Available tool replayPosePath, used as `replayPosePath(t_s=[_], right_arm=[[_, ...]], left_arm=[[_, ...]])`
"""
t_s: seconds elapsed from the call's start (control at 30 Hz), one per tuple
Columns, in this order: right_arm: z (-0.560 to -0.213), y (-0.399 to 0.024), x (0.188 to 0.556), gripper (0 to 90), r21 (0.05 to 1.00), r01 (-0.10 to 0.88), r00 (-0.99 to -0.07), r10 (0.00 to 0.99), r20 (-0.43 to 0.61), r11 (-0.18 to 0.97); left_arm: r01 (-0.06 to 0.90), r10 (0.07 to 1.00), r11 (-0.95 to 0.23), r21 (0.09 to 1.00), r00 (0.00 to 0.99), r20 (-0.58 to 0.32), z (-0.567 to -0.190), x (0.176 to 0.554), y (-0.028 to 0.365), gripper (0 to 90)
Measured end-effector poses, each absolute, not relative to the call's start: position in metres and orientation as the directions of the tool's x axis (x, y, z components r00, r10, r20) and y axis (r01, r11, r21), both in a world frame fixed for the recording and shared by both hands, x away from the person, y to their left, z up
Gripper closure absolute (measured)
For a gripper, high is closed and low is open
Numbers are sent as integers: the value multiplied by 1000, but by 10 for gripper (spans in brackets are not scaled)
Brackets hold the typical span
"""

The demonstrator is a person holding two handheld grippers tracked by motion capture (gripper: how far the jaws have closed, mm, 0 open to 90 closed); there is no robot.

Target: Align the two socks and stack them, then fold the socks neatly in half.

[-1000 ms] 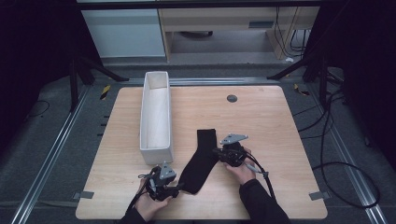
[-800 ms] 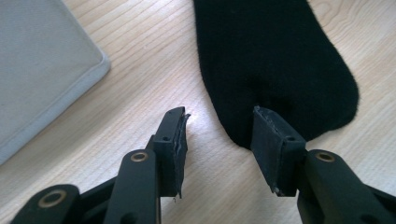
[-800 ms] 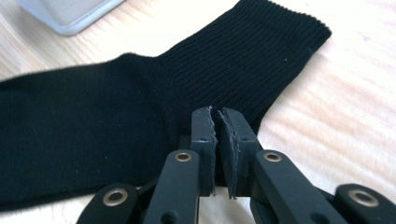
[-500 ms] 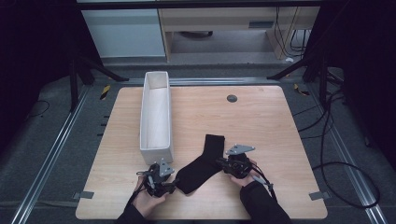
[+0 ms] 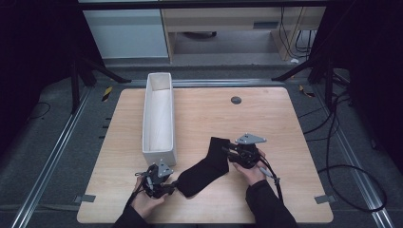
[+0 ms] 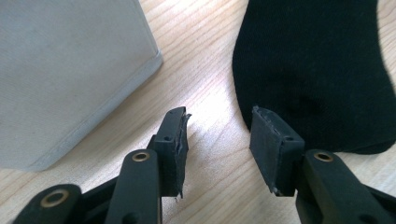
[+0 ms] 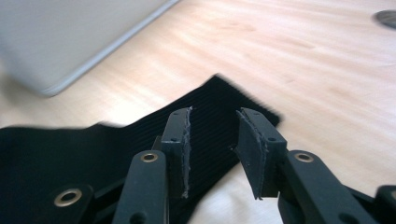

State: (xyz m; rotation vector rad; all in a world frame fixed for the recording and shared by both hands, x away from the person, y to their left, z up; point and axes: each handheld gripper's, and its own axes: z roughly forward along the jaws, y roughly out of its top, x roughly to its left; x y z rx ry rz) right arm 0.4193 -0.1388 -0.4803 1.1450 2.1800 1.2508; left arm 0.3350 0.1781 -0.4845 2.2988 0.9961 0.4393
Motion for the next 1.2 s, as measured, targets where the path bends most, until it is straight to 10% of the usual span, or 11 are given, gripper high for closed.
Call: replayPosePath(t_s=[0.63, 1.2], right_arm=[[-510, -136, 472, 524, 793, 546, -556, 825, 99, 272], [-507, -136, 469, 792, 762, 606, -542, 820, 185, 229]], left_arm=[[535, 727, -510, 674, 687, 4, -478, 329, 177, 524], [514, 698, -541, 665, 716, 14, -484, 325, 167, 512]])
